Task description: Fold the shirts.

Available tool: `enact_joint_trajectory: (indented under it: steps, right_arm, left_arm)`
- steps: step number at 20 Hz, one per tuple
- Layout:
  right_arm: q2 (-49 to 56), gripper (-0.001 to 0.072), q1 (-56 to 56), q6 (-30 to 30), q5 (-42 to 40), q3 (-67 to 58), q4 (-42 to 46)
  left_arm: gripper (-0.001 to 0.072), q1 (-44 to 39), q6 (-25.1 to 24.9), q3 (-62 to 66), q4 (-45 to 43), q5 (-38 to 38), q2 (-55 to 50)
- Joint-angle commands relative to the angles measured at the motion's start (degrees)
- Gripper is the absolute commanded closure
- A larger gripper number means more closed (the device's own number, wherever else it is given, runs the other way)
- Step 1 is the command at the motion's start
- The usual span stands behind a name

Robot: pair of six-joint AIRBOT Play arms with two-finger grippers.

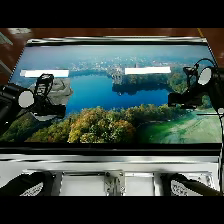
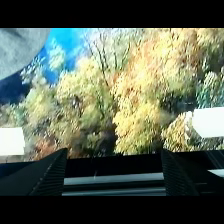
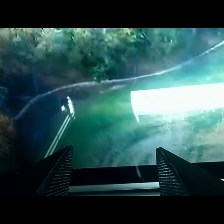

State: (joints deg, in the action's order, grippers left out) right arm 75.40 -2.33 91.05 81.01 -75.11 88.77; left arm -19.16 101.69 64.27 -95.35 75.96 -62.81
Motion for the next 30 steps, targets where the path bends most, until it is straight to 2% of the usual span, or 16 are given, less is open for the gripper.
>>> enact_joint_trajectory:
  steps: [1,4,6,7,10,13,15,20,23,24,25,26,28,30]
  right_arm:
    - [0.02,0.0088,0.0,-0.02,0.52,0.02,-0.17]
    - [0.02,0.0088,0.0,0.0,-0.79,0.02,-1.38]
    - [0.04,0.0088,0.0,0.0,-1.7,0.02,-2.08]
    - [0.04,0.0088,0.0,0.0,-1.84,0.02,-2.29]
    - [0.04,0.0088,0.0,0.0,-2.05,0.02,-2.38]
    - [0.04,0.0089,0.0,0.0,-2.27,0.02,-3.02]
    - [0.04,0.0088,0.04,0.0,-2.4,0.02,-4.09]
    - [0.04,0.0088,0.04,-0.04,-2.43,0.02,-7.06]
    - [0.04,0.0089,0.04,-0.2,-2.43,0.02,-7.74]
    - [0.04,0.0089,0.04,-0.2,-2.4,0.02,-8.13]
    - [0.04,0.0089,0.04,-0.2,-2.36,0.02,-8.39]
    - [0.02,0.0089,0.04,-0.2,-2.34,0.02,-8.39]
    - [0.02,0.0089,0.04,-0.2,-2.16,0.02,-8.35]
    - [0.02,0.0089,0.04,-0.68,-3.15,0.0,-7.87]
  left_arm:
    - [0.0002,0.11,0.0,-0.04,0.0,-1.99,-0.81]
    - [0.0002,0.11,0.2,-0.04,1.73,-3.15,-1.57]
    - [-0.0001,1.66,1.22,0.57,-2.43,-11.15,-3.19]
    - [-0.0003,4.44,3.17,2.51,-4.57,-12.63,-5.31]
    - [-0.0007,17.03,3.58,12.52,-3.58,-11.54,-15.47]
    - [-0.0007,27.02,3.72,21.66,3.02,-9.66,-26.51]
    - [-0.0007,30.45,4.7,24.09,7.8,-10.47,-32.13]
    - [-0.0005,30.6,4.63,24.15,13.16,-17.55,-41.09]
    - [0.0001,30.21,4.48,24.15,19.67,-23.28,-43.91]
    - [0.0083,30.21,4.55,24.15,20.94,-23.5,-44.39]
    - [0.0549,30.23,4.5,24.17,21.77,-23.43,-44.46]
    - [0.0667,30.18,3.82,24.33,22.99,-23.45,-43.91]
    - [0.0673,29.7,0.04,25.16,24.22,-23.5,-40.85]
    - [0.0673,28.3,-5.9,26.77,24.24,-24.22,-34.6]
